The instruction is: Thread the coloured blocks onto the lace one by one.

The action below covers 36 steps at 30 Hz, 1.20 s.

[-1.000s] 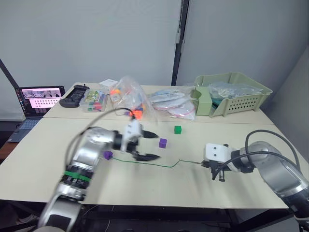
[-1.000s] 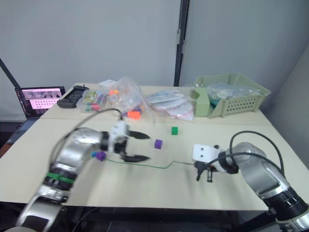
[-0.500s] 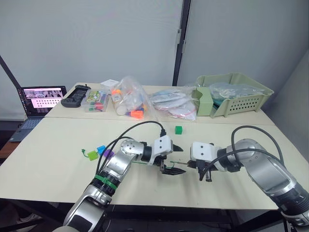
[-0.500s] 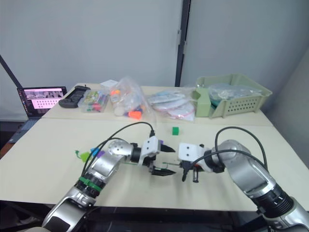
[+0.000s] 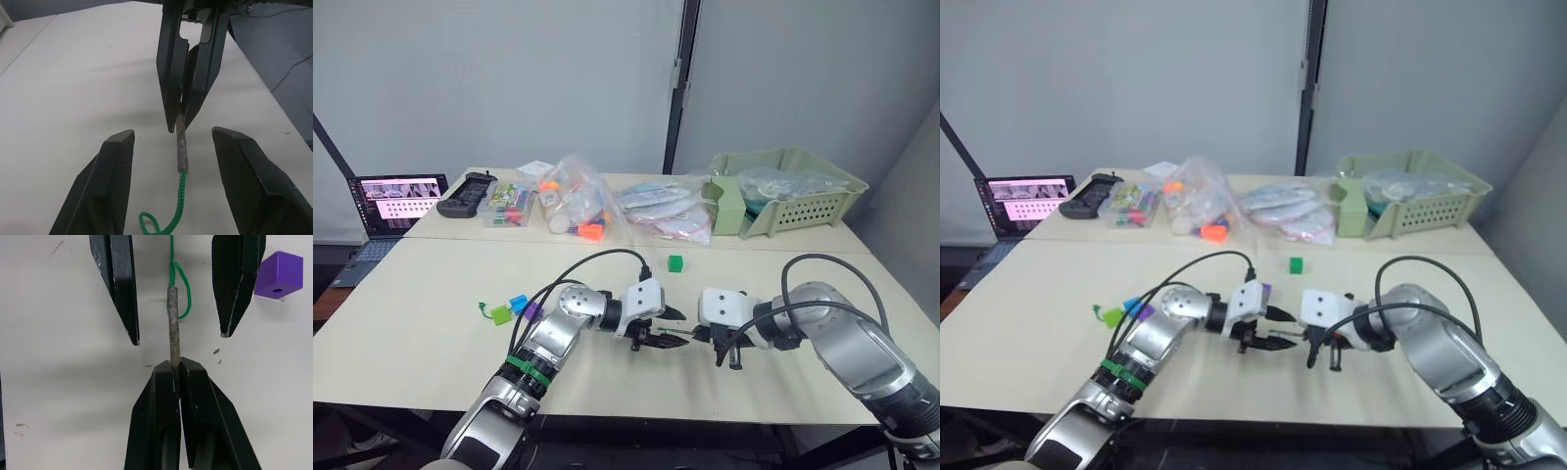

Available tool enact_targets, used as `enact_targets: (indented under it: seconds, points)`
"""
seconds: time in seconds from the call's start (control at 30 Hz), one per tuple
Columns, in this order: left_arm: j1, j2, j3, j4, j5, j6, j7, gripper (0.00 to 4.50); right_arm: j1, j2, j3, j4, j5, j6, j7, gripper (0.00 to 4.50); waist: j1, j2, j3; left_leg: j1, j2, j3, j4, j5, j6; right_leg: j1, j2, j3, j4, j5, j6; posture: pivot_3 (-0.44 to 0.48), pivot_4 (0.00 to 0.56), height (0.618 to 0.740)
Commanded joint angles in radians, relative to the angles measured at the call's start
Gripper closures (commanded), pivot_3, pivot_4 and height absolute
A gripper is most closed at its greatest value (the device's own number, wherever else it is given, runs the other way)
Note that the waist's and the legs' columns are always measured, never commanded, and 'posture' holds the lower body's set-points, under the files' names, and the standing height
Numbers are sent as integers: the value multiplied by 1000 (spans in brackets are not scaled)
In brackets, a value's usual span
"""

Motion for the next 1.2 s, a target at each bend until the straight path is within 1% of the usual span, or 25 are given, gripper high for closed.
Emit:
enact_targets:
  seconds: [0.03,0.07,0.1,0.13,0.17,0.53,0.63,0.67,0.73,0.77,0.8,0.87,0.9,0.97,1.03,1.07,1.2]
  points:
    - [0,9,10,-9,-12,-2,-19,3204,-17,-6,-15,-18,11,1,-4,4500,-3,-1,22,2,0,0,-2,0,0,2,0,0,-4,-1,0,0,150,734]
    - [1,11,10,-11,-12,-1,-22,3513,-19,-6,-15,-18,12,2,-5,4500,-5,0,24,2,1,0,-1,0,0,2,0,0,-2,-1,0,0,150,734]
    - [2,11,10,-11,-13,0,-23,4006,-21,-6,-15,-17,12,3,-5,4500,-5,0,26,2,0,0,-1,0,0,2,0,0,-1,-2,0,0,150,734]
    - [1,10,10,-9,-11,-1,-24,4358,-23,-5,-14,-16,13,3,-5,4500,-4,0,26,2,0,-1,-1,0,1,2,0,0,-1,-2,0,0,150,734]
    - [1,10,9,-8,-10,-1,-24,4489,-24,-5,-14,-16,13,4,-5,4500,-4,1,27,1,0,-1,-1,0,1,2,0,0,-1,-3,0,0,150,734]
    - [-8,-13,10,0,-8,-3,-14,4489,-19,3,-34,-35,35,42,-11,4500,-4,2,31,1,0,-2,-1,-2,3,2,0,-1,-2,-3,0,0,150,734]
    - [-13,-11,16,6,-9,-8,-15,4500,-15,8,-61,-65,82,93,-5,3473,-4,2,32,1,0,-2,-1,-2,3,2,0,-1,-2,-3,0,0,150,734]
    - [-14,-7,20,9,-9,-10,-15,4500,-11,1,-75,-75,97,106,-5,3057,-4,2,32,1,0,-2,-1,-2,3,2,0,0,-2,-3,0,0,150,734]
    - [-16,1,29,13,-10,-14,-16,4500,5,-17,-106,-90,119,121,-9,2471,-4,2,33,1,0,-2,-1,-2,3,2,0,-1,-2,-3,0,0,150,734]
    - [-16,11,37,13,-11,-15,-16,4500,28,-34,-152,-97,137,128,-10,2158,-4,2,33,1,0,-2,-2,-2,3,2,0,-1,-2,-3,0,0,150,734]
    - [-15,22,46,13,-12,-16,-18,4500,53,-47,-206,-101,157,139,-16,1671,-3,2,34,1,0,-2,-2,-2,3,2,0,-1,-2,-3,0,0,150,734]
    - [-11,40,57,9,-16,-16,-21,4500,92,-66,-275,-109,186,147,-27,1167,-1,1,35,1,0,-2,-2,-2,3,2,0,-1,-3,-3,0,0,150,734]
    - [-9,49,61,7,-18,-16,-23,4500,107,-69,-299,-112,196,147,-37,777,-2,1,35,1,0,-2,-2,-2,3,2,0,-1,-3,-3,0,0,150,734]
    - [2,80,77,-1,-25,-12,-29,4500,151,-52,-385,-106,223,148,-75,63,-4,1,36,1,0,-2,-2,-2,3,2,0,-1,-3,-3,0,0,150,734]
    - [13,104,91,-11,-31,-6,-34,4500,184,-19,-463,-92,255,150,-114,21,-5,1,36,2,1,-2,-3,-2,3,2,0,-1,-3,-4,0,0,150,734]
    - [16,110,94,-14,-32,-5,-35,4500,193,-10,-483,-88,267,151,-127,21,-6,1,36,2,1,-2,-3,-2,3,2,0,-1,-3,-4,0,0,150,734]
    - [44,151,121,-42,-44,9,-36,4500,217,130,-600,-66,315,158,-263,21,-11,0,37,2,1,-2,-3,-2,3,3,0,-1,-3,-4,0,0,150,734]
